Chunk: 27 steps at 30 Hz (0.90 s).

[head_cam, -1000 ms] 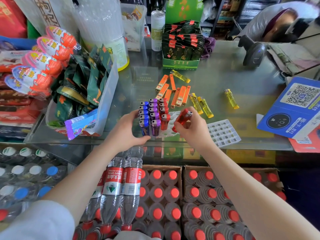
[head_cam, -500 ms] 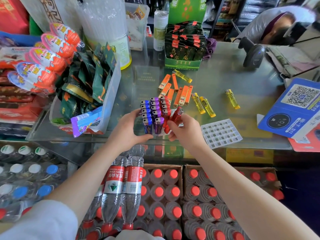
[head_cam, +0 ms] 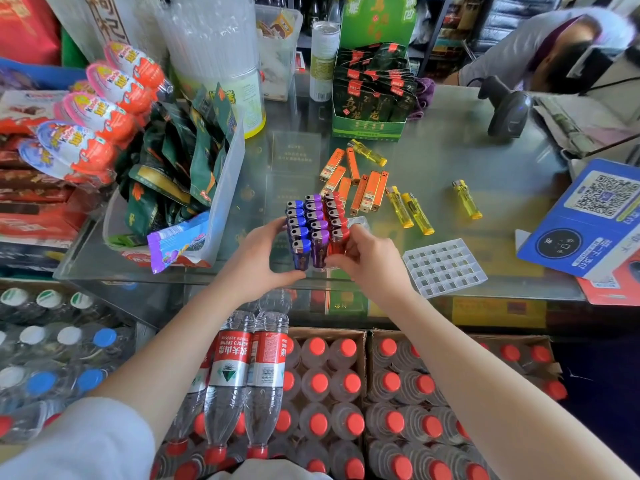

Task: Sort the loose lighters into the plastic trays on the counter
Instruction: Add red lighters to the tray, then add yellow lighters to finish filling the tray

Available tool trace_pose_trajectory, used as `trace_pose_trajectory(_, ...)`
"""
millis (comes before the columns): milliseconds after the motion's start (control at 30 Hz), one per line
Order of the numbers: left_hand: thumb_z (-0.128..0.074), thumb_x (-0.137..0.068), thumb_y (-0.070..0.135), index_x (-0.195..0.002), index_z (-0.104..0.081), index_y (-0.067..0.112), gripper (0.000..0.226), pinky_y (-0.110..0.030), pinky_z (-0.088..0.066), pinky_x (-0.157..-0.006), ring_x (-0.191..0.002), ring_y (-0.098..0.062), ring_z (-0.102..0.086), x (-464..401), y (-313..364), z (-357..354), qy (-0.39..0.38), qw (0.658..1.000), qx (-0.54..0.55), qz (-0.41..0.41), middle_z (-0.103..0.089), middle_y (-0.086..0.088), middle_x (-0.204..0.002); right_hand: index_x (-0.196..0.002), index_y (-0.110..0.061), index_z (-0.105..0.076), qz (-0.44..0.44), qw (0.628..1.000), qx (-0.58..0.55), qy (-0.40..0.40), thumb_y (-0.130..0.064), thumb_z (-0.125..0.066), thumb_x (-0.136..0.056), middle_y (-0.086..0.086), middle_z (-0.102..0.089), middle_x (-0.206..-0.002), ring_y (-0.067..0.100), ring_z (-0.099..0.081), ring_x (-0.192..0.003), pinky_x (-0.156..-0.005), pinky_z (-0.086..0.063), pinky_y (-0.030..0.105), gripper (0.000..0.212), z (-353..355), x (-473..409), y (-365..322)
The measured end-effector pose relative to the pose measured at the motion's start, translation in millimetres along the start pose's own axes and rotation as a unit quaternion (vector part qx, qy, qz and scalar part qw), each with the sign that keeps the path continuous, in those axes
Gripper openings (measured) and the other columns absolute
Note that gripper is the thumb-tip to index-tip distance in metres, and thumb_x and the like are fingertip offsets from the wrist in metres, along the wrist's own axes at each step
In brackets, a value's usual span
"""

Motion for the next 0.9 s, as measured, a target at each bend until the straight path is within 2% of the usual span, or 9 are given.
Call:
trace_pose_trajectory(133, -0.079, -0.064, 0.029, -0.129, -0.041, 0.023, 0.075, -0.030, -0.035, -0.097, -0.116, -0.007, -0.044, -0.9, 3.7, 1.4, -0.004, 1.000, 0.007, -0.002, -0.052, 0.004, -0.129, -0.084, -0.017, -0.042, 0.018, 0.996, 0.082, -0.031, -0.041, -0.067, -0.078, -0.005, -0.054, -0.073, 0.020, -0.055, -0.064, -0.057, -0.045, 0.030, 0.035, 0.8, -3.4, 1.3)
trace_pose_trajectory(233, -0.077, -0.066, 0.024, -0.130, -0.039, 0.023, 0.074, -0.024, -0.031, -0.094, -0.112, 0.000, -0.040, -2.0, 6.4, 1.5, -0.016, 1.000, 0.013, 0.001, -0.050, 0.008, -0.127, -0.087, -0.020, -0.046, 0.036, 0.993, 0.068, -0.093, -0.032, -0.068, -0.080, -0.012, -0.048, -0.070, 0.009, -0.046, -0.058, -0.056, -0.042, 0.030, 0.027, 6.6, -3.3, 12.4)
trace_pose_trajectory(367, -0.074, -0.069, 0.020, -0.128, -0.039, 0.025, 0.068, -0.016, -0.029, -0.086, -0.104, 0.004, -0.039, -5.1, 8.9, 0.7, -0.031, 0.999, 0.021, 0.012, -0.045, 0.020, -0.112, -0.102, -0.012, -0.057, 0.008, 1.000, 0.026, 0.003, -0.009, -0.053, -0.086, -0.006, -0.056, -0.081, 0.002, -0.043, -0.059, -0.058, -0.038, 0.023, 0.017, 34.6, -12.3, 39.6)
trace_pose_trajectory(500, -0.073, -0.070, 0.018, -0.113, -0.038, 0.037, 0.058, -0.002, -0.030, -0.076, -0.091, 0.015, -0.044, -10.1, 12.4, 1.5, -0.044, 0.999, 0.018, 0.008, -0.042, 0.034, -0.100, -0.106, -0.006, -0.059, -0.094, 0.980, 0.095, 0.149, -0.012, -0.042, -0.092, 0.013, -0.056, -0.111, 0.028, -0.056, -0.084, -0.066, -0.041, 0.030, 0.022, 58.3, -28.6, 63.9)
trace_pose_trajectory(567, -0.073, -0.069, 0.015, -0.109, -0.037, 0.038, 0.058, 0.003, -0.029, -0.075, -0.088, 0.017, -0.043, -11.8, 13.4, 2.1, -0.049, 0.999, 0.018, 0.007, -0.040, 0.036, -0.098, -0.115, -0.006, -0.056, -0.150, 0.969, 0.114, 0.161, -0.011, -0.040, -0.093, 0.016, -0.051, -0.119, 0.035, -0.054, -0.099, -0.073, -0.045, 0.036, 0.028, 63.2, -37.1, 76.2)
trace_pose_trajectory(633, -0.073, -0.069, 0.016, -0.112, -0.038, 0.036, 0.059, 0.001, -0.029, -0.078, -0.092, 0.014, -0.041, -13.2, 12.7, 2.1, -0.053, 0.998, 0.018, 0.005, -0.042, 0.035, -0.102, -0.122, -0.007, -0.053, -0.189, 0.964, 0.121, 0.141, -0.007, -0.040, -0.092, 0.018, -0.049, -0.125, 0.036, -0.050, -0.109, -0.082, -0.045, 0.040, 0.033, 62.6, -44.8, 87.9)
trace_pose_trajectory(700, -0.075, -0.068, 0.020, -0.119, -0.041, 0.032, 0.063, -0.010, -0.031, -0.085, -0.103, 0.007, -0.041, -14.6, 9.6, 1.4, -0.056, 0.998, 0.011, 0.004, -0.046, 0.025, -0.111, -0.121, -0.006, -0.053, -0.207, 0.963, 0.120, 0.127, -0.004, -0.041, -0.090, 0.019, -0.049, -0.124, 0.037, -0.050, -0.109, -0.085, -0.044, 0.040, 0.034, 60.0, -49.0, 95.3)
trace_pose_trajectory(767, -0.076, -0.068, 0.023, -0.125, -0.040, 0.027, 0.068, -0.020, -0.031, -0.090, -0.107, 0.001, -0.041, -15.5, 7.1, 0.6, -0.058, 0.998, 0.002, 0.011, -0.047, 0.017, -0.117, -0.119, -0.004, -0.054, -0.215, 0.961, 0.122, 0.126, -0.002, -0.042, -0.089, 0.020, -0.051, -0.122, 0.037, -0.052, -0.106, -0.083, -0.044, 0.038, 0.032, 58.7, -50.2, 99.2)
trace_pose_trajectory(900, -0.077, -0.066, 0.022, -0.125, -0.041, 0.025, 0.069, -0.019, -0.033, -0.087, -0.104, -0.002, -0.043, -17.1, 10.9, -0.5, -0.048, 0.999, 0.003, 0.009, -0.048, 0.015, -0.114, -0.108, 0.000, -0.059, -0.212, 0.961, 0.154, 0.089, -0.011, -0.051, -0.089, 0.020, -0.055, -0.111, 0.037, -0.054, -0.096, -0.075, -0.043, 0.037, 0.023, 62.7, -51.8, 99.5)
Point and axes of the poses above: each hand's wrist, its own x-axis away from the middle knuckle, its own z-axis out of the back of the hand, y = z × x, the point moved 5 cm from there along -x, towards the middle knuckle
